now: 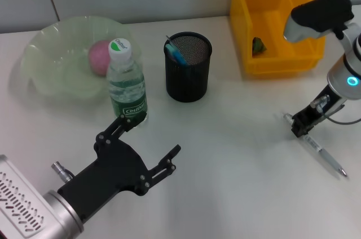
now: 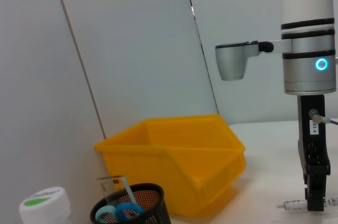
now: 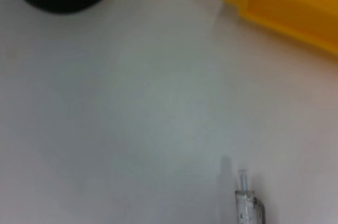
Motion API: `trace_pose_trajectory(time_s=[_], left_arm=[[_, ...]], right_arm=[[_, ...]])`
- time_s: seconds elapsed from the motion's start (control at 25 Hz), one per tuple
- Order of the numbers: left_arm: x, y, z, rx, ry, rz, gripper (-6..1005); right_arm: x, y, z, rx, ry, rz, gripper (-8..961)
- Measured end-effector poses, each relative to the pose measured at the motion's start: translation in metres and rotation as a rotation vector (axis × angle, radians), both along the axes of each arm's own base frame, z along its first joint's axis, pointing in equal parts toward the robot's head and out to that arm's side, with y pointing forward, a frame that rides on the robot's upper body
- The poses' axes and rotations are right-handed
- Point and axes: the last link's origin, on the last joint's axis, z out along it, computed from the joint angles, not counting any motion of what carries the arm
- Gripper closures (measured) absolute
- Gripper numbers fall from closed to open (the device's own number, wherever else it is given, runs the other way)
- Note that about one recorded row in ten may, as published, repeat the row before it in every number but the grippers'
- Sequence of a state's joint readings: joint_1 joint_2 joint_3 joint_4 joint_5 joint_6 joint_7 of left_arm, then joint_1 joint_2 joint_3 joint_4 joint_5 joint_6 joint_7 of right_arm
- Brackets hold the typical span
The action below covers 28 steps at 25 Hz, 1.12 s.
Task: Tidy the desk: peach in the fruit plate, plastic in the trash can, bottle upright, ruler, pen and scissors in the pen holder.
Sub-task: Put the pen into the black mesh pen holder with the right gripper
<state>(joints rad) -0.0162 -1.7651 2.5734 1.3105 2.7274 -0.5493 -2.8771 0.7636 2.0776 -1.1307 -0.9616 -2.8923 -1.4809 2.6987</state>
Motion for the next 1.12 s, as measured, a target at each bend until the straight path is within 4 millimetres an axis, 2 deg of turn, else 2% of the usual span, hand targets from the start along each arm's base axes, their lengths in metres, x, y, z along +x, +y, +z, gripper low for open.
trace_pose_trajectory(time_s=[0.24, 0.32, 0.4, 0.52, 0.64, 0.72, 0.76, 0.88, 0.92, 1.08, 1.12], left_arm=[[0.000, -0.001, 0.002, 0.008, -0.012, -0.003, 188], [0.000, -0.001, 0.002, 0.009, -0.012, -0.002, 188], [-0.001, -0.001, 0.002, 0.010, -0.011, -0.001, 188], [-0.001, -0.001, 0.002, 0.012, -0.012, -0.004, 188], [-0.002, 0.000, 0.002, 0.014, -0.011, -0.006, 188], [-0.002, 0.000, 0.002, 0.014, -0.011, -0.005, 188], [-0.002, -0.001, 0.002, 0.014, -0.011, -0.004, 188], [-0.005, -0.001, 0.002, 0.015, -0.008, 0.000, 188], [-0.008, -0.001, 0.002, 0.014, -0.002, 0.007, 188], [-0.011, -0.001, 0.002, 0.015, 0.003, 0.018, 188], [-0.011, -0.001, 0.002, 0.015, 0.003, 0.018, 188]], right_arm=[[-0.015, 0.001, 0.021, 0.094, 0.077, 0.062, 789], [-0.034, 0.002, 0.043, 0.190, 0.146, 0.150, 789], [-0.040, 0.003, 0.050, 0.221, 0.166, 0.180, 789], [-0.066, 0.008, 0.075, 0.341, 0.249, 0.337, 789], [-0.076, 0.012, 0.083, 0.392, 0.288, 0.415, 788], [-0.092, 0.019, 0.090, 0.436, 0.340, 0.542, 788], [-0.092, 0.019, 0.090, 0.436, 0.340, 0.542, 786], [-0.109, 0.027, 0.094, 0.483, 0.392, 0.685, 782], [-0.117, 0.032, 0.091, 0.504, 0.444, 0.748, 781], [-0.125, 0.040, 0.084, 0.523, 0.535, 0.825, 774], [-0.126, 0.044, 0.075, 0.527, 0.591, 0.862, 773]])
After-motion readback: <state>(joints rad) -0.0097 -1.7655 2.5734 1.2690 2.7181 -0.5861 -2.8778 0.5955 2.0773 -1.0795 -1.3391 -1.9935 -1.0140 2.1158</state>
